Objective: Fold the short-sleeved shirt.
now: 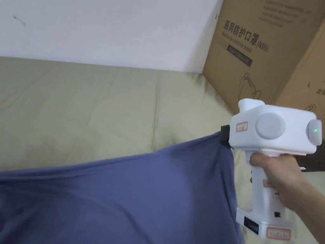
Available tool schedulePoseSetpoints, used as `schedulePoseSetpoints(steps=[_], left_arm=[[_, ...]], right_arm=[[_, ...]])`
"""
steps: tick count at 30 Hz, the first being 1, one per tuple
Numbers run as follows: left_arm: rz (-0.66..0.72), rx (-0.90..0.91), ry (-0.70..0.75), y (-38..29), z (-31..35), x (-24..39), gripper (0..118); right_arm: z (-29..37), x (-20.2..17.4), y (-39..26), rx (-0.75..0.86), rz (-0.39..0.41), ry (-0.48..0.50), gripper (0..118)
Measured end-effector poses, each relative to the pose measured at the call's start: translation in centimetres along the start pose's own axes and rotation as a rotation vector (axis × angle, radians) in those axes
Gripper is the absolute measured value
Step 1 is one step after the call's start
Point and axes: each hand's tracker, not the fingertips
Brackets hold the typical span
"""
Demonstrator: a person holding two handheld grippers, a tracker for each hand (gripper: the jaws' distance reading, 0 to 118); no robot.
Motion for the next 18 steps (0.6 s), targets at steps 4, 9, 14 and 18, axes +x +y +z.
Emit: schedulePoseSetpoints(steps=[4, 9, 14, 18], left_arm=[[-0.011, 0.094, -0.04, 1.5, 4.8, 2.1, 2], [0.02, 0.241, -0.115, 5.1, 11.9, 4.6, 2], [-0.02, 0.421, -0.138, 8.6, 19.0, 7.3, 2], [-0.022, 0.547, -0.166, 10.4, 23.5, 9.2, 2]], right_arm=[[4.3, -0.2, 4.0, 0.063, -0.021, 0.038, 0], [9.7, -1.9, 10.2, 0.209, 0.035, 0.023, 0], [14.8, -3.4, 17.9, 0.391, 0.027, 0.01, 0], [18.5, -5.2, 22.6, 0.516, 0.033, 0.003, 0]])
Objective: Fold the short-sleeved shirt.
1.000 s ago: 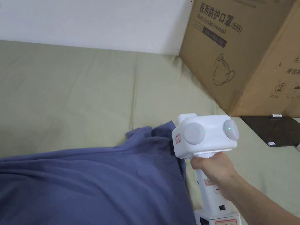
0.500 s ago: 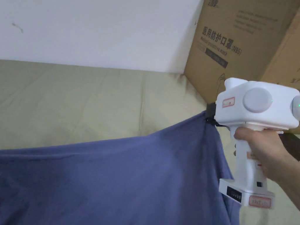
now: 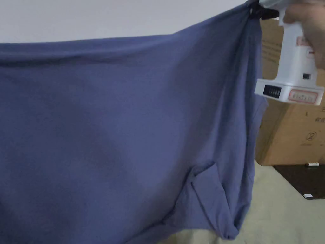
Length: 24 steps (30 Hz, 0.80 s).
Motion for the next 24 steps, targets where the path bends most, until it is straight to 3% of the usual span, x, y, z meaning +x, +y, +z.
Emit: schedulePoseSetpoints(steps=[6, 10, 15, 20, 24], left_arm=[[0.031, 0.159, -0.099, 3.6, 3.2, 2.0, 2], [0.017, 0.185, -0.093, 3.4, 4.0, 1.5, 2], [0.082, 0.114, -0.11, 0.1, 3.0, -2.4, 2], [0.115, -0.025, -0.093, -6.8, 2.0, -8.5, 2], [0.118, -0.127, -0.064, -13.0, 3.1, -13.0, 2]], right_arm=[[0.6, -2.0, 6.8, 0.184, -0.028, -0.008, 0], [1.8, -3.0, 7.4, 0.228, 0.014, -0.003, 0], [2.3, -2.6, 3.2, 0.201, 0.052, 0.052, 0], [3.8, -1.1, -5.1, 0.091, 0.083, 0.152, 0], [7.8, 0.8, -12.4, 0.006, 0.022, 0.205, 0]])
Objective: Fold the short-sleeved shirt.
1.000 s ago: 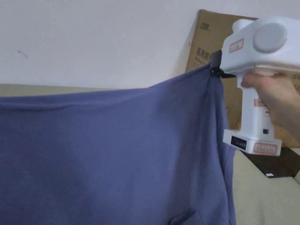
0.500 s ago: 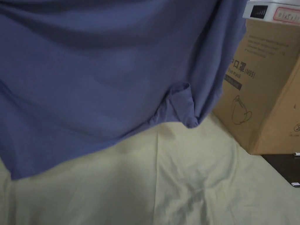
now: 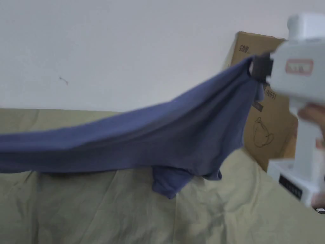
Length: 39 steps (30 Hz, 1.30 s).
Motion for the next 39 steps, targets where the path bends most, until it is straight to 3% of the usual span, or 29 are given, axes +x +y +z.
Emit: schedulePoseSetpoints(steps=[4, 6, 13, 18, 21, 29, 30, 31, 32, 33, 34, 35, 36, 39], left_arm=[[0.069, -0.082, -0.003, -5.3, 2.8, -4.9, 2], [0.113, -0.102, -0.014, -7.5, 4.5, -6.9, 2], [0.095, -0.169, 0.087, -15.0, 10.2, -11.4, 2], [0.119, -0.218, 0.108, -19.1, 13.0, -13.3, 2], [0.081, -0.255, 0.15, -20.8, 14.1, -13.7, 2], [0.034, -0.308, 0.155, -21.0, 13.8, -14.1, 3], [0.005, -0.32, 0.147, -20.7, 13.8, -13.7, 10], [-0.027, -0.349, 0.155, -20.3, 13.9, -13.3, 35], [-0.043, -0.384, 0.155, -20.0, 13.8, -13.2, 97], [-0.047, -0.45, 0.123, -20.0, 13.5, -13.0, 118], [-0.069, -0.424, 0.067, -20.1, 14.2, -12.9, 110], [-0.043, -0.43, 0.055, -20.1, 14.2, -12.8, 109], [-0.017, -0.443, 0.06, -19.4, 14.6, -13.6, 111], [0.029, -0.434, 0.041, -18.8, 15.0, -14.3, 114]], right_arm=[[6.7, 0.8, -6.0, -0.066, -0.171, 0.066, 0], [9.9, 1.0, -8.5, -0.103, -0.214, 0.056, 0], [18.9, 1.6, -18.2, -0.318, -0.34, 0.022, 0], [23.2, 1.8, -23.3, -0.441, -0.379, -0.036, 0], [25.1, 2.0, -25.4, -0.515, -0.377, -0.063, 0], [24.5, 1.8, -27.0, -0.626, -0.23, -0.084, 0], [24.2, 1.7, -26.5, -0.629, -0.206, -0.083, 13], [23.7, 1.7, -26.0, -0.637, -0.175, -0.077, 50], [23.2, 1.7, -25.7, -0.659, -0.154, -0.072, 113], [23.3, 1.7, -25.1, -0.658, -0.141, -0.024, 116], [22.7, 1.9, -24.8, -0.632, -0.145, 0.056, 116], [22.6, 1.8, -24.4, -0.629, -0.137, 0.067, 116], [22.3, 1.6, -24.0, -0.63, -0.123, 0.045, 116], [22.6, 1.3, -20.7, -0.65, -0.108, 0.098, 116]])
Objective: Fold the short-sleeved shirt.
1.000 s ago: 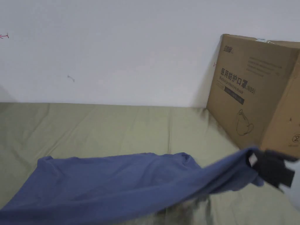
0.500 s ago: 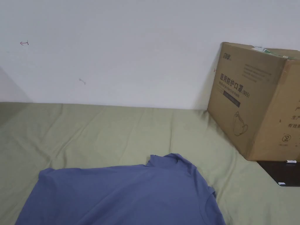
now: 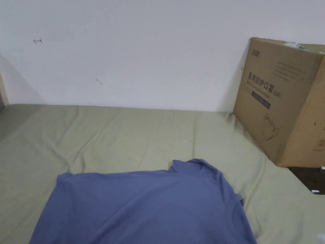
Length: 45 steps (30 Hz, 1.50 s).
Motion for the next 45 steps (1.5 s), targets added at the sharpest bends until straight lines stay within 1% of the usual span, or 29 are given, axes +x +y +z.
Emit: schedulePoseSetpoints(steps=[2, 3, 4, 5, 6, 7, 8, 9, 12, 14, 17, 19, 20, 21, 22, 23, 24, 27, 30, 31, 32, 33, 34, 35, 37, 41, 42, 44, 45], left_arm=[[0.016, -0.013, 0.006, 1.0, 1.1, 0.3, 114], [0.02, -0.022, 0.011, 1.1, 1.3, 0.1, 109], [0.027, -0.043, 0.024, 1.2, 1.7, -0.2, 90], [0.055, -0.04, 0.049, 1.3, 2.2, -0.6, 30], [0.086, -0.052, 0.063, 1.3, 2.5, -1.0, 0], [0.143, -0.1, 0.081, 1.0, 2.6, -1.5, 0], [0.184, -0.09, 0.083, 0.9, 2.8, -2.0, 0], [0.168, -0.13, 0.111, 0.3, 2.8, -1.7, 0], [0.177, -0.142, 0.195, -0.2, 2.6, -2.3, 0], [0.239, -0.209, 0.182, 0.9, 2.0, -2.3, 0], [0.234, -0.271, 0.197, 1.4, 0.1, -1.5, 0], [0.195, -0.282, 0.218, 2.1, -1.1, -0.8, 0], [0.19, -0.269, 0.218, 2.2, -1.6, -0.5, 16], [0.184, -0.264, 0.231, 2.3, -2.2, -0.4, 54], [0.181, -0.273, 0.232, 2.4, -3.1, -0.5, 104], [0.177, -0.257, 0.198, 2.5, -3.0, -0.4, 114], [0.162, -0.238, 0.193, 3.1, -3.4, -0.4, 106], [0.175, -0.253, 0.219, 4.1, -5.0, -1.0, 113], [0.171, -0.267, 0.284, 3.5, -7.2, -1.4, 110], [0.173, -0.266, 0.273, 3.3, -7.4, -1.5, 91], [0.173, -0.263, 0.276, 3.1, -7.1, -1.4, 53], [0.152, -0.246, 0.39, 3.1, -7.2, -1.0, 37], [0.153, -0.228, 0.377, 3.0, -6.7, -1.1, 21], [0.179, -0.24, 0.248, 3.1, -6.5, -1.3, 9], [0.271, -0.246, 0.197, 2.8, -6.5, -1.6, 9], [0.26, -0.246, 0.233, 2.4, -6.5, -1.3, 9], [0.265, -0.242, 0.233, 2.3, -6.5, -1.3, 9], [0.259, -0.231, 0.242, 2.2, -6.2, -1.1, 9], [0.259, -0.231, 0.243, 2.0, -6.0, -0.7, 9]], right_arm=[[-0.2, -0.2, 0.7, -0.069, 0.001, 0.067, 116], [-0.1, -0.3, 0.8, -0.108, -0.001, 0.096, 116], [0.0, -0.4, 0.9, -0.154, 0.001, 0.105, 115], [0.2, -0.9, 0.8, -0.188, -0.002, 0.094, 107], [0.6, -1.6, 0.6, -0.178, -0.011, 0.096, 83], [1.0, -1.8, 0.2, -0.17, -0.013, 0.108, 31], [1.0, -2.1, -0.1, -0.17, -0.012, 0.103, 0], [1.0, -2.6, -0.6, -0.178, 0.002, 0.034, 0], [0.6, -2.5, -1.1, -0.212, 0.02, 0.061, 0], [-0.8, -0.1, -2.8, -0.215, -0.001, 0.044, 0], [-1.7, 1.6, -3.3, -0.222, -0.051, 0.039, 0], [-0.9, 0.1, -2.9, -0.219, -0.055, 0.024, 0], [-0.9, 0.3, -3.0, -0.215, -0.053, 0.018, 0], [-0.9, 0.5, -3.0, -0.214, -0.049, 0.016, 0], [-0.7, -0.4, -2.7, -0.213, -0.037, 0.005, 0], [-0.6, -0.3, -2.8, -0.212, -0.035, 0.002, 0], [-0.6, -0.3, -2.8, -0.212, -0.037, 0.001, 0], [-0.9, -0.6, -2.9, -0.219, -0.05, -0.016, 0], [-1.5, -0.2, -3.2, -0.226, -0.082, -0.017, 0], [-1.6, -0.1, -3.3, -0.228, -0.09, -0.015, 0], [-1.6, -0.1, -3.4, -0.23, -0.095, -0.012, 0], [-1.6, 0.1, -3.5, -0.23, -0.102, -0.008, 0], [-1.7, 0.6, -3.7, -0.23, -0.106, -0.006, 0], [-1.8, 0.7, -3.8, -0.23, -0.107, -0.009, 0], [-2.0, 1.0, -4.0, -0.232, -0.106, -0.019, 0], [-1.6, 0.3, -4.4, -0.231, -0.117, -0.034, 1], [-1.5, 0.7, -4.5, -0.226, -0.124, -0.032, 26], [-1.1, 1.4, -4.8, -0.214, -0.136, -0.027, 118], [-1.4, 1.6, -4.9, -0.231, -0.135, -0.03, 116]])
